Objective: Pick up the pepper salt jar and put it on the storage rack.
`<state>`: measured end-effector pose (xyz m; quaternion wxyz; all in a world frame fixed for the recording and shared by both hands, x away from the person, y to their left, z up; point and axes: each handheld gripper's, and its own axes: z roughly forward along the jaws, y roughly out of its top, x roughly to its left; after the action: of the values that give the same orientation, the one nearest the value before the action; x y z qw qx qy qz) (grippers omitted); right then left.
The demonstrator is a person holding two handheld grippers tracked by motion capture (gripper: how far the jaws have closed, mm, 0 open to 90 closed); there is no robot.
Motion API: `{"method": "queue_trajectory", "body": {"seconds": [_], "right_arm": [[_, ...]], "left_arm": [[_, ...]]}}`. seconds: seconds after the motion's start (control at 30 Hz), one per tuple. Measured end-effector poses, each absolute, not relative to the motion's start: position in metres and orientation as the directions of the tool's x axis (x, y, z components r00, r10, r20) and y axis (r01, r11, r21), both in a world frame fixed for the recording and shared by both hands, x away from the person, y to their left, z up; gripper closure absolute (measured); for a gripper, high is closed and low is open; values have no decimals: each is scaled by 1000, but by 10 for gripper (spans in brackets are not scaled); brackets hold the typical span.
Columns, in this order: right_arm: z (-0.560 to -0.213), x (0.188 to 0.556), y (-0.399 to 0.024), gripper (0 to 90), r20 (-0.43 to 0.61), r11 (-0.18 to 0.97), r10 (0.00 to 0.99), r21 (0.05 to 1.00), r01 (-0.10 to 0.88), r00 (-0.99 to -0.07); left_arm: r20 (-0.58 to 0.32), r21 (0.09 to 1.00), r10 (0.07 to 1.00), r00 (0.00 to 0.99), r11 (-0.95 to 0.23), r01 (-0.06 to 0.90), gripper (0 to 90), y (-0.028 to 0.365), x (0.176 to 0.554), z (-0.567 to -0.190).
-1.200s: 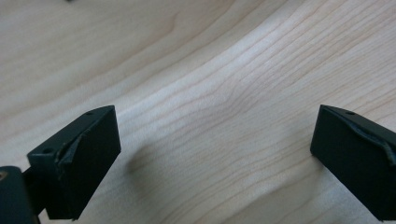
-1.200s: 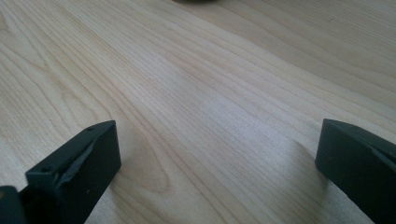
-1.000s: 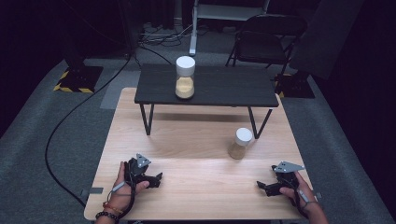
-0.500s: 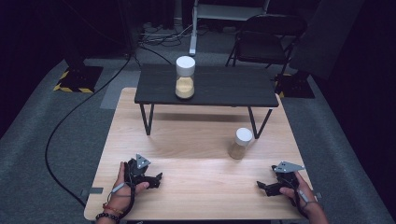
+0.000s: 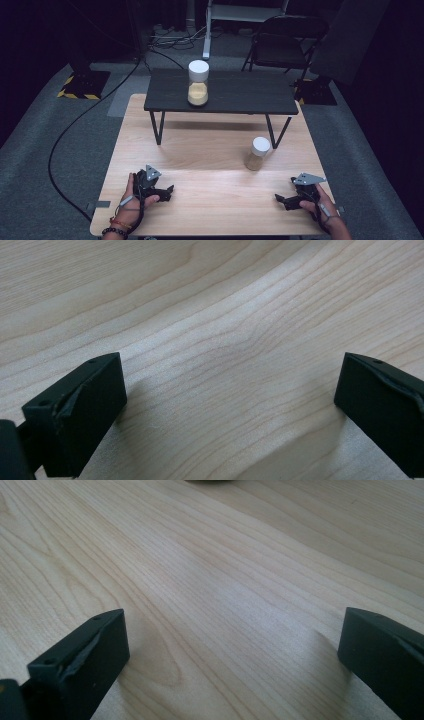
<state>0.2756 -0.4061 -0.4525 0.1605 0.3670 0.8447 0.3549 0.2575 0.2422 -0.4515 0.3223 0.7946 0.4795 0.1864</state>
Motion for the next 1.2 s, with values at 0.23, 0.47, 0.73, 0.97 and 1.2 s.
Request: {"method": "queue_trajectory", "body": {"seconds": [0.23,0.47,0.73,0.97,1.2], "right_arm": [[-452,273,-404,18,-31,485,735,722,493,-677],[-441,264,-406,19,-39,447,752,764,465,-658],[-424,251,-406,18,-38,389,776,814,431,-630],[-414,245,-399,17,-42,362,801,828,428,-597],[-410,238,-393,15,-44,347,807,843,411,-589]], "left_arm": [[-13,691,882,471,-332,642,5,242,258,-452],[-13,691,882,471,-332,642,5,242,258,-452],[-13,691,882,471,-332,642,5,242,258,-452],[-13,691,882,471,-333,642,5,242,258,-452],[-13,691,882,471,-332,642,5,242,258,-452]]}}
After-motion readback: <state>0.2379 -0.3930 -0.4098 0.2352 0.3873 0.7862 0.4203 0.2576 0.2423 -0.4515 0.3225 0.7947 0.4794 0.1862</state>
